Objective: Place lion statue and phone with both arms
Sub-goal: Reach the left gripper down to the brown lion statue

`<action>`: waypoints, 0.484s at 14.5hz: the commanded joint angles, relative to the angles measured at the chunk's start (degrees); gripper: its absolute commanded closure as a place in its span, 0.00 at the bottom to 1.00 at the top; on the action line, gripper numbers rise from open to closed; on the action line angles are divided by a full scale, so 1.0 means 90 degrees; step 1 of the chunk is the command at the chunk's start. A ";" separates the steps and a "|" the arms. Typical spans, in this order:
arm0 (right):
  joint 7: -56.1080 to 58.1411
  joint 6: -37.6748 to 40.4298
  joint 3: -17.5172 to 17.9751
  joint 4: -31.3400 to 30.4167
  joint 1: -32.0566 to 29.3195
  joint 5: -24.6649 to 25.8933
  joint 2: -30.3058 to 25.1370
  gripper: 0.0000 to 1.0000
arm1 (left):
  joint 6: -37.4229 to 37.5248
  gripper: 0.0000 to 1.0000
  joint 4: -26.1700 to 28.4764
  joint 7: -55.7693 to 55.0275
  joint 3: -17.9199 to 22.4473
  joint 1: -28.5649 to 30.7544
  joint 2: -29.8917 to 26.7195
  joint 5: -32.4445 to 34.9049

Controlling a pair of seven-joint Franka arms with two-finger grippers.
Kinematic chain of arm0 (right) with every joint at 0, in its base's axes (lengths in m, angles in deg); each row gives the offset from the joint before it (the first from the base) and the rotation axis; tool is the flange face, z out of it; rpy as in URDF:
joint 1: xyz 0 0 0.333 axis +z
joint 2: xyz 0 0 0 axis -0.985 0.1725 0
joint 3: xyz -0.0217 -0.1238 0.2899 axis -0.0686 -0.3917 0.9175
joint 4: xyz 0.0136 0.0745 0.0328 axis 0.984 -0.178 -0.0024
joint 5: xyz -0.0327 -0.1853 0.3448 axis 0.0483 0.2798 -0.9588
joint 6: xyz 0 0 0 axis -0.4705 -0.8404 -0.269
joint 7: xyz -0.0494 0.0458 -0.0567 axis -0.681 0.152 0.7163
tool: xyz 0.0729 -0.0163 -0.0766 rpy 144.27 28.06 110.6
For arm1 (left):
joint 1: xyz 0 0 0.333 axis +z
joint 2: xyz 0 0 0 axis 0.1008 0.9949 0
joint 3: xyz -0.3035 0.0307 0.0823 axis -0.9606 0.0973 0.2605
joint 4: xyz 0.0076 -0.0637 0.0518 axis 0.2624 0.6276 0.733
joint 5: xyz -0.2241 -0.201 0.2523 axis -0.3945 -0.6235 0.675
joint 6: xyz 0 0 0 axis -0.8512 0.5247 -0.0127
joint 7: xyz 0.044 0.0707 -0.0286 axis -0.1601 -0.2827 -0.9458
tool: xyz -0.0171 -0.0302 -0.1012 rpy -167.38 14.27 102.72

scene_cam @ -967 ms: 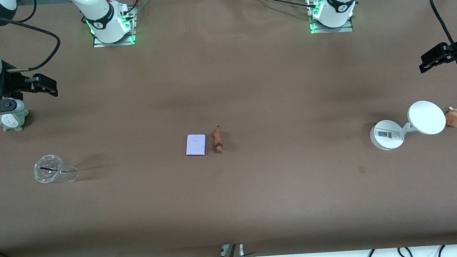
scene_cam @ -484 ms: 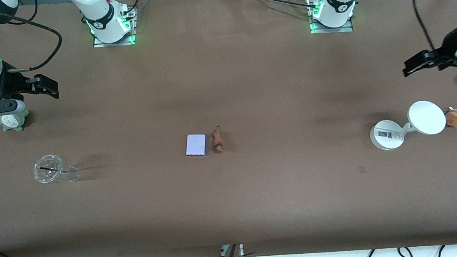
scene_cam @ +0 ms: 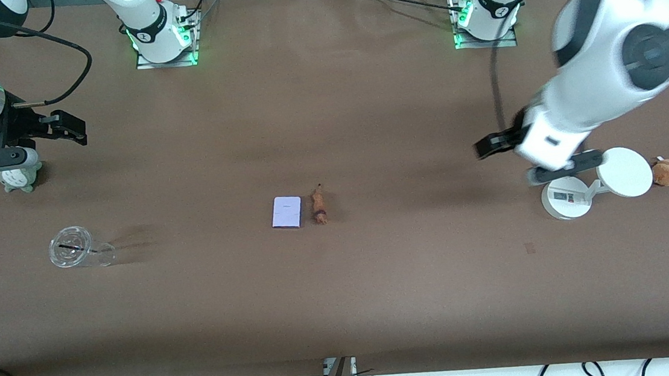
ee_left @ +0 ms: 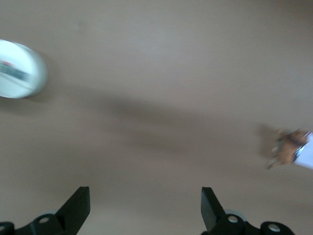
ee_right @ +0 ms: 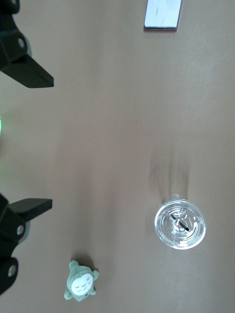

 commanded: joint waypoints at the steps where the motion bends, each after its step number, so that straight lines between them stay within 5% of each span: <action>1: 0.0081 0.0080 0.0006 0.0134 -0.0022 -0.0037 0.0056 0.00 | -0.0798 0.00 -0.0175 -0.1151 -0.0009 -0.0648 0.0733 -0.0046; 5: 0.0071 0.0080 -0.0004 0.0134 -0.0003 -0.0038 0.0056 0.00 | -0.2029 0.00 -0.0204 -0.2166 0.0039 -0.1556 0.1612 0.0012; 7: 0.0081 0.0080 -0.0004 0.0134 -0.0013 -0.0038 0.0066 0.00 | -0.2256 0.00 -0.0777 -0.2763 0.0049 -0.1840 0.2149 0.0022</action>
